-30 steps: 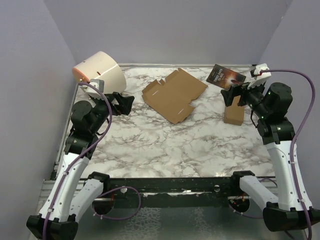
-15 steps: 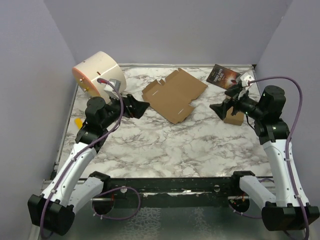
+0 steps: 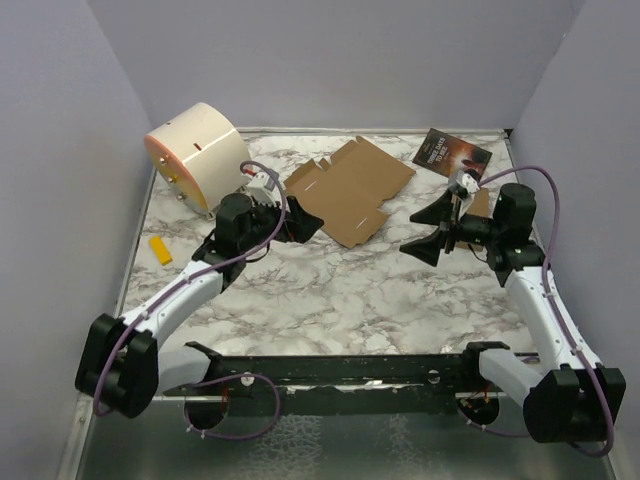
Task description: Fold the paper box
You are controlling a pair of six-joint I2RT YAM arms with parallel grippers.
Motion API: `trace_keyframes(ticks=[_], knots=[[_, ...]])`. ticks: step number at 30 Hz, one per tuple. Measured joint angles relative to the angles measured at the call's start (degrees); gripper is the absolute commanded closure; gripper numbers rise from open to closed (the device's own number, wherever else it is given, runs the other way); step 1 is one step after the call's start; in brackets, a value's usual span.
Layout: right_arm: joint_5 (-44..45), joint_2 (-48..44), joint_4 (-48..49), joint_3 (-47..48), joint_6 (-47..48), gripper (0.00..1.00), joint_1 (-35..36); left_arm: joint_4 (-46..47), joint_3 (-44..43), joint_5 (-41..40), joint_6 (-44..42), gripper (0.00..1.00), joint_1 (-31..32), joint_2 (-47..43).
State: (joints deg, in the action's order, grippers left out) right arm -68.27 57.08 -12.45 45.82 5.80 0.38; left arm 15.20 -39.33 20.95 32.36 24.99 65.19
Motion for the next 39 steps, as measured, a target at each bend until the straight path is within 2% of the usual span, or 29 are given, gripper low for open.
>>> trace_keyframes(ticks=[3, 8, 13, 17, 18, 19, 21, 22, 24, 31, 35, 39], knots=[[-0.42, 1.75, 5.42, -2.58, -3.23, 0.01, -0.02, 1.29, -1.31, -0.20, -0.61, 0.14, 0.00, 5.42], [1.79, 8.35, 14.16, -5.03, -10.40, 0.01, -0.09, 1.90, -3.28, -1.01, -0.76, 0.13, 0.00, 10.80], [9.20, 20.48, 17.38, -3.06, -19.28, 0.01, 0.59, 0.33, -3.23, -2.84, -1.40, 0.12, 0.00, 7.87], [21.07, 29.90, 14.97, 1.77, -24.30, 0.00, 4.83, -0.11, -1.75, -4.35, -1.84, 0.12, -0.02, 2.32], [23.74, 31.41, 14.36, 3.02, -25.40, 0.03, 6.32, -0.13, -1.18, -4.68, -1.86, 0.12, -0.02, 1.09], [26.08, 32.48, 13.57, 4.11, -26.36, 0.10, 7.30, -0.04, -0.48, -4.98, -1.84, 0.12, -0.02, -0.09], [31.28, 35.82, 12.48, 7.15, -29.14, 0.31, 9.40, -0.15, 0.96, -5.60, -1.84, 0.12, -0.02, -1.70], [32.96, 37.18, 12.46, 8.17, -30.25, 0.38, 9.81, -0.22, 1.68, -5.88, -1.81, 0.12, -0.02, -2.25], [35.34, 39.82, 12.39, 9.77, -32.48, 0.44, 9.90, -0.55, 2.58, -6.27, -1.81, 0.12, -0.02, -2.56], [39.60, 47.32, 9.11, 13.49, -36.28, 0.51, 9.64, -1.11, 3.26, -7.28, -1.90, 0.12, -0.07, -2.95], [39.54, 49.86, 7.91, 15.30, -37.57, 0.71, 9.64, -1.05, 3.50, -7.37, -1.88, 0.12, -0.07, -2.78], [38.84, 53.70, 7.67, 17.57, -38.75, 0.83, 9.64, -1.05, 3.48, -7.37, -1.88, 0.12, -0.07, -2.27]])
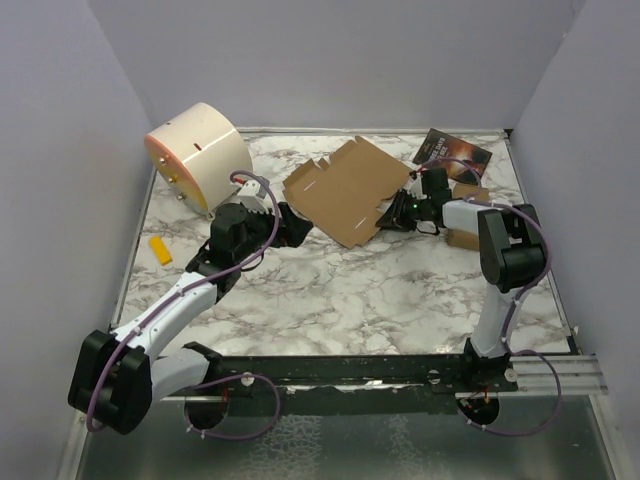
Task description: Fold the paper box
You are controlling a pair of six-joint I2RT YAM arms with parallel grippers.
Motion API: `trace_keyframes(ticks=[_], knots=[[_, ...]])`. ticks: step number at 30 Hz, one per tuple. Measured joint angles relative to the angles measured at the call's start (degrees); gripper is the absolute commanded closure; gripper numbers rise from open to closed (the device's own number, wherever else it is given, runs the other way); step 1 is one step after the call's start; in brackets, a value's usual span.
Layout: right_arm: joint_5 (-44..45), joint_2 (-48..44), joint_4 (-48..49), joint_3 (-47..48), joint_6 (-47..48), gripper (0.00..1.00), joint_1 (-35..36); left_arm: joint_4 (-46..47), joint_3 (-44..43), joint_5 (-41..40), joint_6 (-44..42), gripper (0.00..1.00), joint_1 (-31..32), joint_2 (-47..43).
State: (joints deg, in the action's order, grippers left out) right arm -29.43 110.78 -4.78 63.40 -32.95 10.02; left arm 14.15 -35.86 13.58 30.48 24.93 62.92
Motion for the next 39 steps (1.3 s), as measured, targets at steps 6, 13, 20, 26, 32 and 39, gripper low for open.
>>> trace_keyframes(ticks=[6, 13, 20, 26, 32, 39], knots=[[-2.54, 1.36, 0.55, 0.07, -1.33, 0.99, -0.04, -0.33, 0.00, -0.52, -0.52, 0.12, 0.00, -0.02], [-8.66, -4.85, 1.79, -6.21, 3.30, 0.99, -0.92, -2.51, 0.02, -1.05, -2.25, 0.12, 0.00, -3.54], [-17.22, -14.10, -3.32, -9.31, 20.39, 0.99, -4.81, -2.21, 0.28, -1.05, -3.04, 0.12, 0.00, -7.32], [-21.90, -17.81, -12.72, -7.80, 37.24, 0.99, -6.01, -1.81, 1.73, -1.03, -2.54, 0.11, -0.07, -6.51], [-23.98, -16.22, -22.16, -4.39, 49.81, 0.99, -6.01, -1.29, 2.12, -1.07, -1.49, 0.12, -0.61, -4.61], [-24.90, -14.53, -27.34, -3.15, 55.67, 0.99, -6.14, -0.57, 3.52, -1.07, 1.09, 0.21, -4.72, -1.81]])
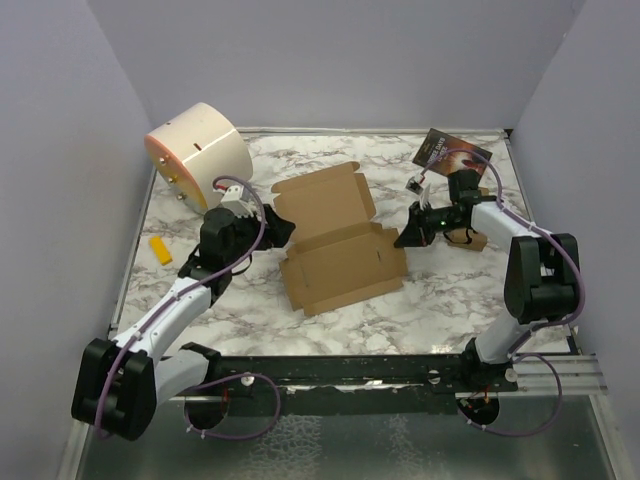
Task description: Fold the paper box
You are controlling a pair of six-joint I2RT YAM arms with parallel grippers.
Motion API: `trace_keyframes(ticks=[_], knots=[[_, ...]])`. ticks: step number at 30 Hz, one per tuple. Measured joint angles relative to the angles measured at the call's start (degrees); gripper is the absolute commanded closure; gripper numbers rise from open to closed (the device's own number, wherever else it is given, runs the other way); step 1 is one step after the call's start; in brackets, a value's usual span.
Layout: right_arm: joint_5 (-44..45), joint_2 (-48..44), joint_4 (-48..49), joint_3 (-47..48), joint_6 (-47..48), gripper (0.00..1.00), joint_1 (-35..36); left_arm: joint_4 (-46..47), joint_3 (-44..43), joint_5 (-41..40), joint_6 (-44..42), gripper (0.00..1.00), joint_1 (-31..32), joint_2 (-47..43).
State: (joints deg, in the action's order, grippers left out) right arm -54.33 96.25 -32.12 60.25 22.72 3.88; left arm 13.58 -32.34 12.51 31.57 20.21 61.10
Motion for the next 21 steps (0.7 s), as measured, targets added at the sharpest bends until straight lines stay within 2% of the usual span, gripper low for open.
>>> trace_keyframes(ticks=[10, 17, 21], knots=[[-2.19, 0.11, -2.67, 0.50, 3.06, 0.99, -0.59, 2.29, 3.80, 2.51, 3.02, 0.33, -7.08, 0.04], [-3.69, 0.11, -3.13, 0.50, 4.00, 0.99, -0.61, 9.33, 4.20, 8.44, 4.98, 0.34, -7.45, 1.99], [-4.37, 0.11, -3.69, 0.50, 4.57, 0.99, -0.61, 13.46, 4.39, 10.40, 5.88, 0.38, -7.45, 4.17]])
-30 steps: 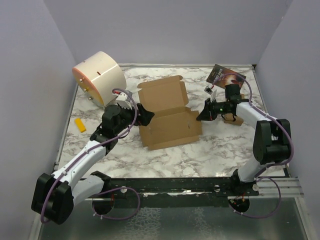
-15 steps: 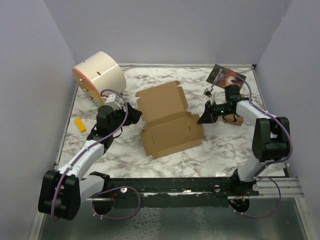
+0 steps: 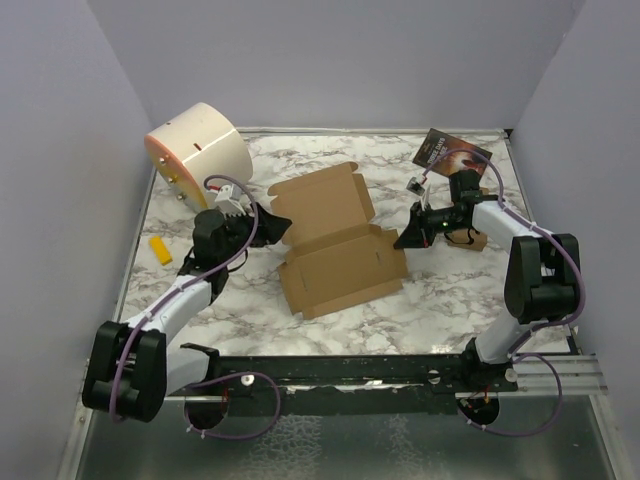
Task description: Fold the paper box
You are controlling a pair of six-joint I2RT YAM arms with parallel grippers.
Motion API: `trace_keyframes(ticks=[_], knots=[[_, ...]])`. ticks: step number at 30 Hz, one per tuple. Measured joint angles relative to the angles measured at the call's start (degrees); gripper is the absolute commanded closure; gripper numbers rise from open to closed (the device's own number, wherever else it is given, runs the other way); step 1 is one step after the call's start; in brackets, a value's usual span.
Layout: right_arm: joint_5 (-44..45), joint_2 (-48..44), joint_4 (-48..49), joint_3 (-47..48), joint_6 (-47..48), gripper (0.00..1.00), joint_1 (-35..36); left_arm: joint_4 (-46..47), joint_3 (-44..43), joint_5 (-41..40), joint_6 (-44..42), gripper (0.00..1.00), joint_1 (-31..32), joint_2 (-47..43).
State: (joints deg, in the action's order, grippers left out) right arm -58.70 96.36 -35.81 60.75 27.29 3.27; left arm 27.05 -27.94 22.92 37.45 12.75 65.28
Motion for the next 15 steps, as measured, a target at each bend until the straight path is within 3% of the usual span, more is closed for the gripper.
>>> trace_keyframes(ticks=[8, 12, 15], knots=[[-1.03, -0.02, -0.44, 0.00, 0.57, 0.99, -0.02, 4.48, -0.04, 2.21, 1.36, 0.58, 0.00, 5.90], [-1.36, -0.02, -0.61, 0.02, 0.96, 0.99, -0.02, 5.55, -0.63, 2.64, 1.99, 0.90, 0.00, 8.04], [-1.70, -0.02, -0.79, 0.04, 1.33, 0.99, -0.02, 6.38, -1.46, 3.13, 2.05, 1.00, 0.00, 9.46]])
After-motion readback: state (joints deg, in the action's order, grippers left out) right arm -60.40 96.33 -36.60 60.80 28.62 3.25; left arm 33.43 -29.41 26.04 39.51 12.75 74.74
